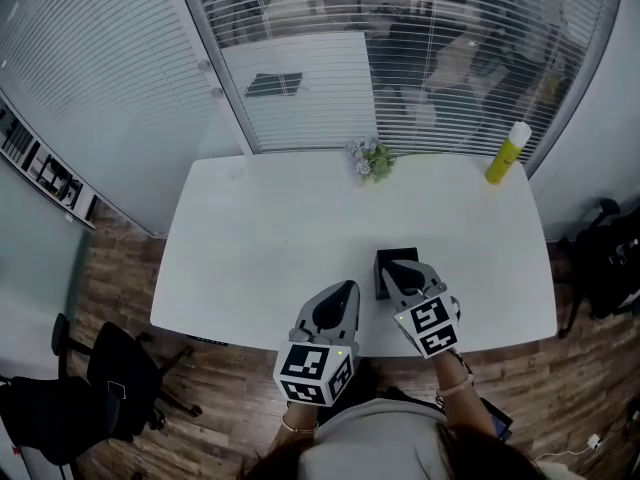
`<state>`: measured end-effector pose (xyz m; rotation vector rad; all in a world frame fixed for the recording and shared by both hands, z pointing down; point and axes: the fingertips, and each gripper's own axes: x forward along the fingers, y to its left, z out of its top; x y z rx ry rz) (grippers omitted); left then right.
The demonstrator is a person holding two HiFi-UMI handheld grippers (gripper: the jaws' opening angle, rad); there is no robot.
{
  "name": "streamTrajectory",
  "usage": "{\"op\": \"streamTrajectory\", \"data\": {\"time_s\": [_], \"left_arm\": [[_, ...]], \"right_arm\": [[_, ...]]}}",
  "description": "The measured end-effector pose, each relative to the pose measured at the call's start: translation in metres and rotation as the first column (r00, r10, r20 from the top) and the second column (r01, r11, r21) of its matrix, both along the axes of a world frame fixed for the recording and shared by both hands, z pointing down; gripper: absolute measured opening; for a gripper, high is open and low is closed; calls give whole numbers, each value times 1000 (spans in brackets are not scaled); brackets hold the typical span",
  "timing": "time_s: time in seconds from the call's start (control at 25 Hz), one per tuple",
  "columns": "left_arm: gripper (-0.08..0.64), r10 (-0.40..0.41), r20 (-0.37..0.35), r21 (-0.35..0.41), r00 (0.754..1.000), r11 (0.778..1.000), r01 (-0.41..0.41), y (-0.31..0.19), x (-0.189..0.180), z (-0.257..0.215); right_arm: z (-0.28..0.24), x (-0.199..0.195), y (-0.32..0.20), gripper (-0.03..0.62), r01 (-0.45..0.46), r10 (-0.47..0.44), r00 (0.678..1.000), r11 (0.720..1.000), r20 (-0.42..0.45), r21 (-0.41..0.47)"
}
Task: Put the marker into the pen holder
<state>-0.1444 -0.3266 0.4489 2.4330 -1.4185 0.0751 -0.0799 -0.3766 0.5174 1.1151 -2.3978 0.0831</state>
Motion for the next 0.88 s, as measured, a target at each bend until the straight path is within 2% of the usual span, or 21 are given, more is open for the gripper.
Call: {"op": "streamTrajectory", "data": {"time_s": [0.88], "left_arm": [[21, 5, 1, -15, 1000, 1000, -5, -1, -3, 4]], "right_arm": [[21, -8, 8, 61, 26, -31, 999, 992, -38, -124]]}}
